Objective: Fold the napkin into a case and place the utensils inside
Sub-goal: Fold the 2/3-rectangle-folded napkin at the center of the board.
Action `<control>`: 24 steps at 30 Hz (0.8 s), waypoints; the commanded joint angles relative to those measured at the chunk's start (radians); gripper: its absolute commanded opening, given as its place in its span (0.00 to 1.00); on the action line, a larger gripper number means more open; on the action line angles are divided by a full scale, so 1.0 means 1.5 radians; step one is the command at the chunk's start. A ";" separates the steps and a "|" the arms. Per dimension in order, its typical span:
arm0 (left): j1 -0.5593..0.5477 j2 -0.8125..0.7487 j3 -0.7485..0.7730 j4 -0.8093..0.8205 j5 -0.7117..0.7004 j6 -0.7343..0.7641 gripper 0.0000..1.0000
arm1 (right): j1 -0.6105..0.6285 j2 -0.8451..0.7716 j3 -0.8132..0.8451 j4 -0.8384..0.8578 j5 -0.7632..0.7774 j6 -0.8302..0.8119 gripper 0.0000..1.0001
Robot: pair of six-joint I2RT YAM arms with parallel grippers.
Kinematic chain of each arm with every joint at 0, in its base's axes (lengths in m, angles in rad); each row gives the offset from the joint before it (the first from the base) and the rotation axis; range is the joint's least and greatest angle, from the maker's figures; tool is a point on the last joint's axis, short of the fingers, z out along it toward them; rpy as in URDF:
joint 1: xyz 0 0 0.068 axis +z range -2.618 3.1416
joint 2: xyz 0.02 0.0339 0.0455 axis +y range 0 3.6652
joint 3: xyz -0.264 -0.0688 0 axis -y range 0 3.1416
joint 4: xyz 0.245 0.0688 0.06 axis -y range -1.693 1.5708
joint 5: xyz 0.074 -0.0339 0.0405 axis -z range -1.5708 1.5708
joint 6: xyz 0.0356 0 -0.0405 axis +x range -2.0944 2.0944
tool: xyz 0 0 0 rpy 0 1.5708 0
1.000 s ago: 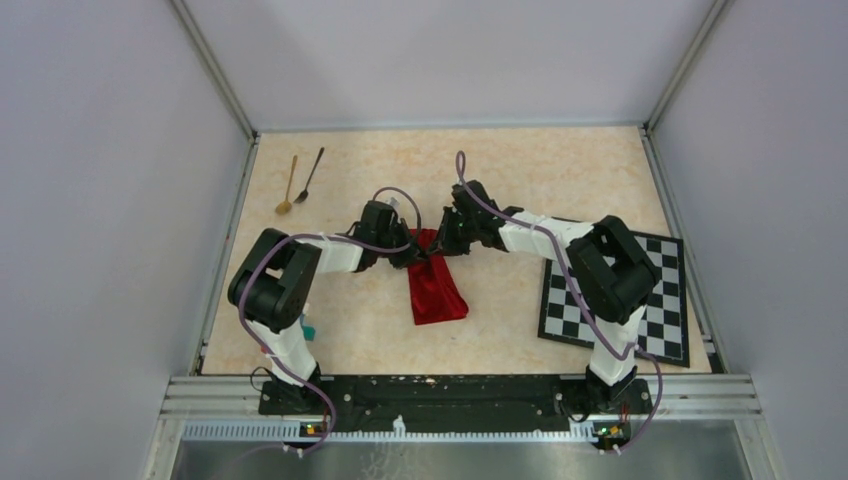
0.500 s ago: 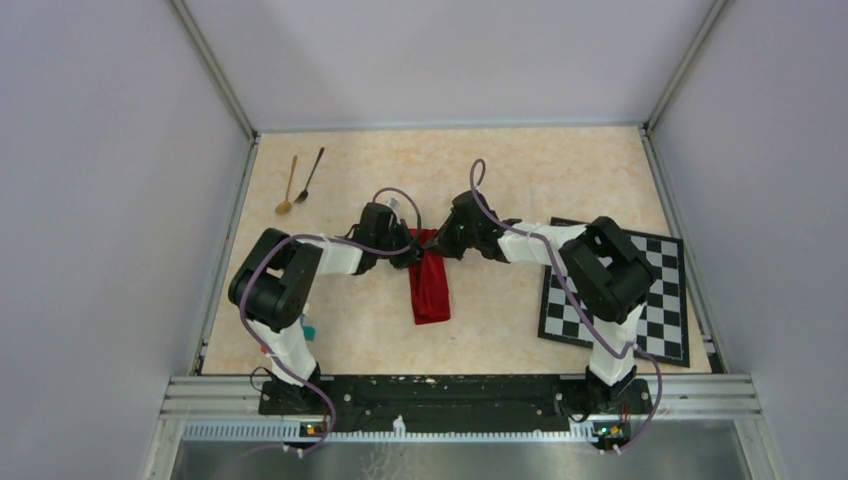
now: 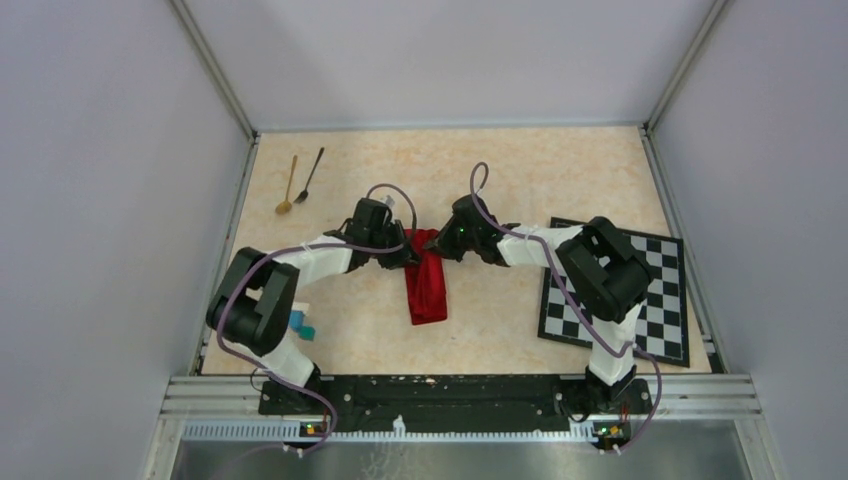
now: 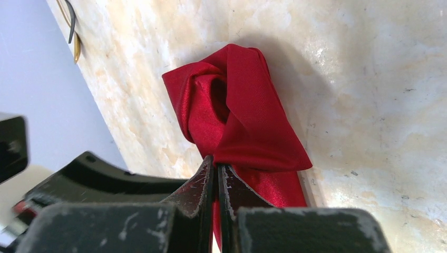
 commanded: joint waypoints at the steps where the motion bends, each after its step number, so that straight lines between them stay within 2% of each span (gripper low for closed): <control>1: 0.009 -0.077 0.033 -0.071 -0.020 0.042 0.27 | 0.007 0.006 0.005 0.007 0.015 -0.019 0.00; 6: 0.044 -0.125 0.008 -0.090 -0.037 0.056 0.28 | 0.007 0.007 0.017 -0.009 0.014 -0.043 0.00; 13: 0.066 -0.037 0.013 -0.036 0.040 0.050 0.31 | 0.011 0.010 0.041 -0.033 0.018 -0.065 0.00; 18: 0.064 0.029 0.026 -0.021 0.027 0.050 0.26 | 0.023 0.013 0.065 -0.059 0.030 -0.082 0.00; 24: 0.062 0.070 0.020 -0.001 0.020 0.048 0.12 | 0.039 0.018 0.087 -0.083 0.047 -0.101 0.00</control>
